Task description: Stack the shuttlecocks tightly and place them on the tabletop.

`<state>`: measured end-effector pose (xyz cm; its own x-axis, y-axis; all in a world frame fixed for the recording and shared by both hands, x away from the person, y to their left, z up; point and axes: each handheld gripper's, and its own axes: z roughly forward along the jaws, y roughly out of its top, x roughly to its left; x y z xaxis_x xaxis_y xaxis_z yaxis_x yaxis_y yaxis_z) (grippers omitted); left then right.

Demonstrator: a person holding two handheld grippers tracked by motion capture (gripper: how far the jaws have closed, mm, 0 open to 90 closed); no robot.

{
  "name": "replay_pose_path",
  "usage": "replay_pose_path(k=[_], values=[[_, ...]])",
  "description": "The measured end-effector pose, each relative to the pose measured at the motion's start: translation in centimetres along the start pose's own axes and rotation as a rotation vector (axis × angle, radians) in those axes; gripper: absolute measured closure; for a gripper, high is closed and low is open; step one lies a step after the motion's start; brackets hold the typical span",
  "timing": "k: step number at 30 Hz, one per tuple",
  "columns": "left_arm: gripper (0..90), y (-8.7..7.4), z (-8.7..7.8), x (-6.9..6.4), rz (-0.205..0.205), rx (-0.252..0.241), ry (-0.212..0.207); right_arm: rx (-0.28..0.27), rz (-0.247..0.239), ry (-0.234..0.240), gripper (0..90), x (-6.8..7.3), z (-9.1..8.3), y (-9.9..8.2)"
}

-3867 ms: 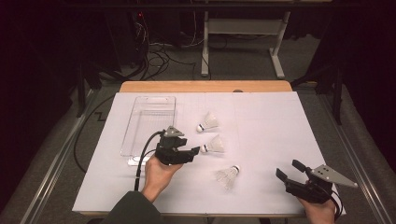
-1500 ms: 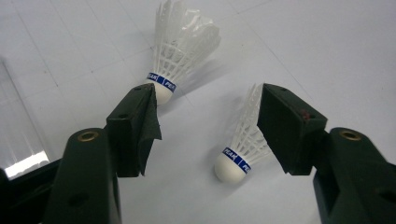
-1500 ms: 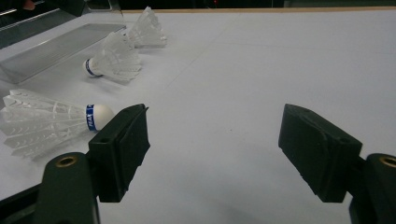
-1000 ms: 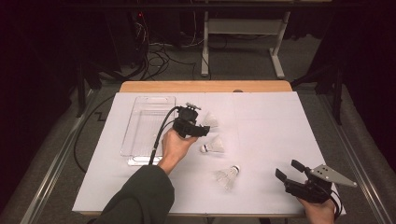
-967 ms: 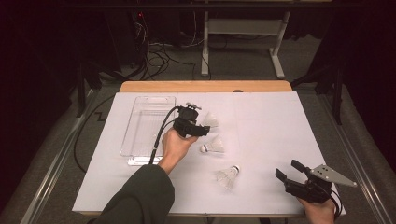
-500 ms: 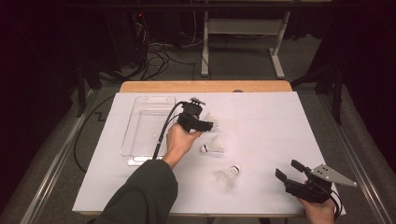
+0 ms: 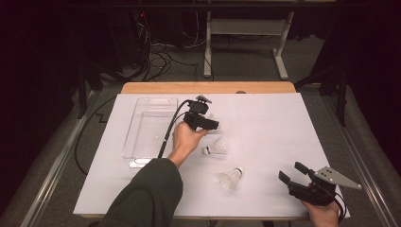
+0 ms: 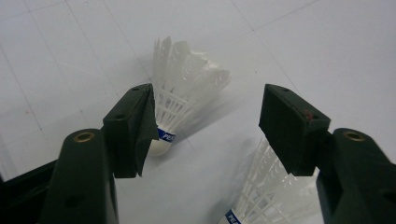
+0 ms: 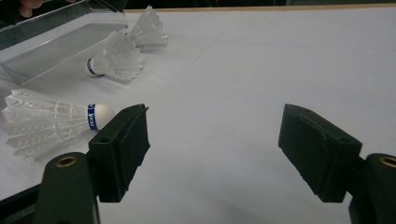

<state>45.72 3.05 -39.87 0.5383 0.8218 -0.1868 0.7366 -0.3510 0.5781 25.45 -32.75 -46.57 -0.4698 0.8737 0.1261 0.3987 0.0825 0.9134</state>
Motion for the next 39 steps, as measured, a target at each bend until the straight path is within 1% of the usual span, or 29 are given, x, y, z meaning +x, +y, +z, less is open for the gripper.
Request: replay_pose_path(k=[2,4,8,14,20,25,29,31,34,37,38,39], values=[[36.7,0.2,0.2,0.1,-0.003,0.003,0.008,0.001,-0.001,0.004,25.0,0.0,0.0,0.0],[36.2,0.4,0.3,0.0,0.005,0.013,0.017,0.001,-0.002,0.005,25.0,0.0,0.0,0.0],[36.0,1.0,0.3,-0.3,0.008,0.007,0.022,0.001,-0.001,0.002,25.0,0.0,0.0,0.0],[35.7,1.6,0.4,0.0,0.007,0.021,0.051,0.002,-0.002,0.002,25.0,0.1,0.0,0.0],[35.1,2.2,0.5,0.2,-0.006,0.023,0.052,0.006,-0.002,0.002,25.0,0.1,0.1,0.0],[34.9,2.5,1.1,0.4,-0.025,0.032,0.053,0.004,-0.002,0.003,25.0,0.1,0.1,0.0],[34.9,2.6,1.3,0.4,-0.032,0.029,0.052,0.004,-0.004,0.006,25.0,0.1,0.1,0.0],[34.9,2.6,1.5,0.5,-0.039,0.037,0.057,0.005,-0.004,0.005,25.0,0.1,0.1,0.0],[34.9,2.7,1.6,0.8,-0.051,0.032,0.056,0.004,-0.004,0.006,25.0,0.1,0.1,0.0],[35.0,2.9,1.6,0.8,-0.052,0.036,0.056,0.006,-0.003,0.006,25.0,0.1,0.1,0.0],[34.8,3.0,1.6,0.7,-0.043,0.042,0.066,0.007,-0.004,0.006,25.0,0.1,0.1,0.0],[34.8,3.2,1.6,0.6,-0.040,0.039,0.066,0.008,-0.004,0.008,25.0,0.1,0.1,0.0]])
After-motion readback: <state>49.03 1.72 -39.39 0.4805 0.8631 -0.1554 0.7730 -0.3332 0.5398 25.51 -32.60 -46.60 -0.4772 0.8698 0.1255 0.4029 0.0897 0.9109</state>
